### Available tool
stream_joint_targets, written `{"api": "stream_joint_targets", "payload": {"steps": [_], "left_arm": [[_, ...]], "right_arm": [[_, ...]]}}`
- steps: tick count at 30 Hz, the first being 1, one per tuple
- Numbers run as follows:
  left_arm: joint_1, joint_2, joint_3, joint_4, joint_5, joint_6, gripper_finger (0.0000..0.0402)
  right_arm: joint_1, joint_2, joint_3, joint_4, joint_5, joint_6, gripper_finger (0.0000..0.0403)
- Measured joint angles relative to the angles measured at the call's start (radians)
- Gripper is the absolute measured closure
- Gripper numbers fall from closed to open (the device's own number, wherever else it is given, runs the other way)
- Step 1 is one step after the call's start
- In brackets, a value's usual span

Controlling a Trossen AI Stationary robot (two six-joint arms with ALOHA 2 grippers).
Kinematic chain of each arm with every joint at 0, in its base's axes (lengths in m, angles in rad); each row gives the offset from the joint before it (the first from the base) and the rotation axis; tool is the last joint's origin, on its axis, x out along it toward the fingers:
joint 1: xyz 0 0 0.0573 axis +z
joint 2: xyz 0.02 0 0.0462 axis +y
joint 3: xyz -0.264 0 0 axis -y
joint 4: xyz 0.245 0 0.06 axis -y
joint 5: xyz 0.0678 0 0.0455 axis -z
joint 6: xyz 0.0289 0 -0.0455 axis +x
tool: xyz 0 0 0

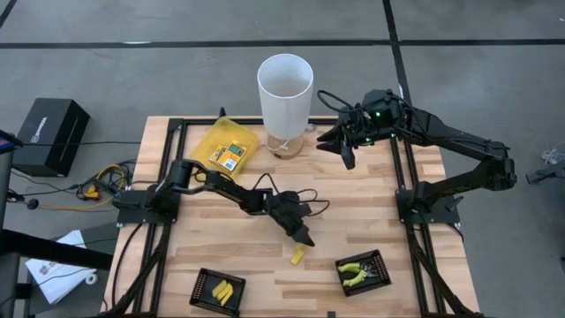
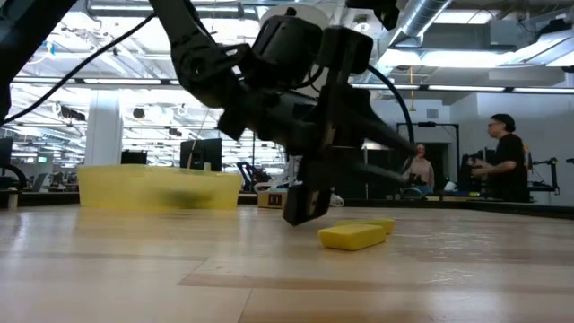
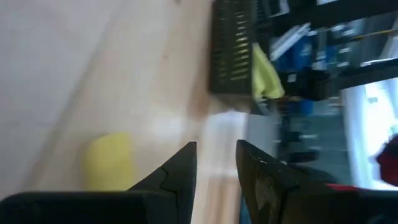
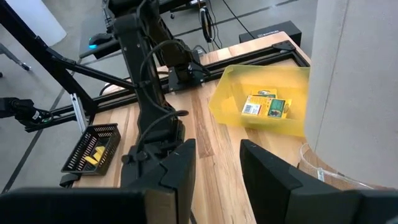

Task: Pick & Place School Supplies
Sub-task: Put the eraser into the bottom left black bin

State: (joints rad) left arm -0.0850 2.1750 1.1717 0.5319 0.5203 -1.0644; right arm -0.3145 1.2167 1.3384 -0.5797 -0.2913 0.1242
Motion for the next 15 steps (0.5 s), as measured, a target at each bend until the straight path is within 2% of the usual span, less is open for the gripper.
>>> {"api": "stream_joint_targets", "payload": {"steps": [6, 9, 15], "left_arm": [[0.041, -0.115, 0.001, -0.250, -0.020, 0.159, 0.0294], [0.053, -0.120, -0.006, -0.368, -0.025, 0.213, 0.0294], [0.025, -0.111, -0.003, -0.331, -0.023, 0.194, 0.0294]], "right_arm": [[0.000, 0.000, 0.000, -0.022, -0.001, -0.001, 0.0285], [0.000, 0.000, 0.000, -0.019, -0.002, -0.012, 0.0285], [0.000, 0.000, 0.000, -0.018, -0.004, -0.027, 0.0285]]}}
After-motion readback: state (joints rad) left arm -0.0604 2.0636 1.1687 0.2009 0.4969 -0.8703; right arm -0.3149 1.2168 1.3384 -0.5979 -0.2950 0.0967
